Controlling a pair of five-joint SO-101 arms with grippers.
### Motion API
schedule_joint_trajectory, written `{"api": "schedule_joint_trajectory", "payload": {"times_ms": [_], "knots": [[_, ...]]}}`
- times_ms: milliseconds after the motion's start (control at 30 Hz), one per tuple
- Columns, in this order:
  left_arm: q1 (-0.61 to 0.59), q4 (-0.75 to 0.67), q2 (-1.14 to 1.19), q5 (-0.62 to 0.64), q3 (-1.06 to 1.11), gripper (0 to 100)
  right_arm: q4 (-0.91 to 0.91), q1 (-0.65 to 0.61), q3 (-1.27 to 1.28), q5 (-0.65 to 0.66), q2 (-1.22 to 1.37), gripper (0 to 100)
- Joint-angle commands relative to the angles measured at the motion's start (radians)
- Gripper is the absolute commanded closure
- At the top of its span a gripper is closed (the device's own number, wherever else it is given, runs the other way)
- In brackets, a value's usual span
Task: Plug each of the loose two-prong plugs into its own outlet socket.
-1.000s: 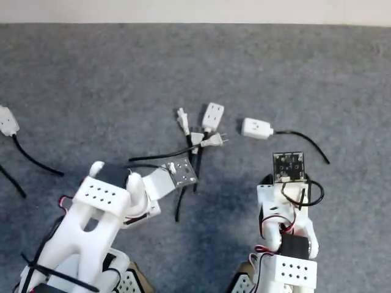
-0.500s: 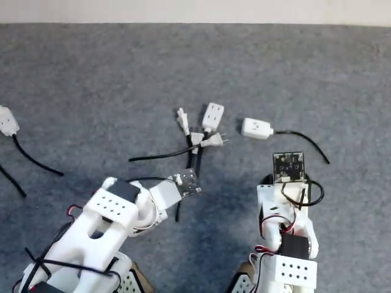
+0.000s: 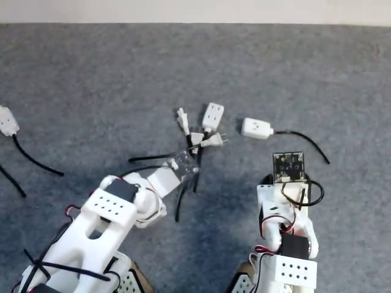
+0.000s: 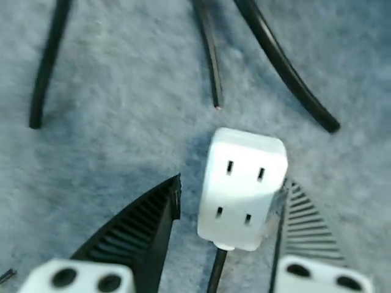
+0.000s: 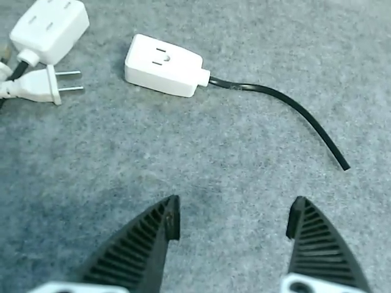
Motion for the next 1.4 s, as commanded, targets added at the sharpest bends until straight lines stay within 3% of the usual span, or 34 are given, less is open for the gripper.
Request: {"api": "schedule_joint_trajectory", "payload": {"times_ms": [0, 200, 367, 567, 867, 1067, 1200, 1367], "knots": [[0.001, 0.021, -0.016, 0.051, -0.084, 73, -0.027, -0.036, 0.047, 0.02, -0.012, 72.2], [-0.004, 0.069, -0.016, 0.209, -0.222, 73, -0.027, -0.039, 0.047, 0.021, -0.01, 72.2], [-0.053, 0.048, -0.01, 0.459, -0.36, 73, 0.001, -0.042, 0.047, 0.021, -0.01, 72.2], [-0.191, -0.143, -0.007, 0.875, -0.423, 73, 0.015, -0.042, 0.028, 0.021, -0.01, 72.2], [-0.452, -0.41, 0.154, 1.293, -0.312, 73, 0.216, -0.234, -0.217, -0.038, -0.005, 72.3], [-0.587, -0.5, 0.265, 1.339, -0.312, 73, 0.163, -0.294, -0.441, -0.072, 0.326, 78.7], [-0.585, -0.505, 0.309, 1.339, -0.314, 73, 0.216, -0.323, -0.722, -0.17, 0.719, 78.9], [-0.618, -0.503, 0.326, 1.341, -0.34, 73, 0.311, -0.463, -1.032, -0.353, 1.075, 78.9]]}}
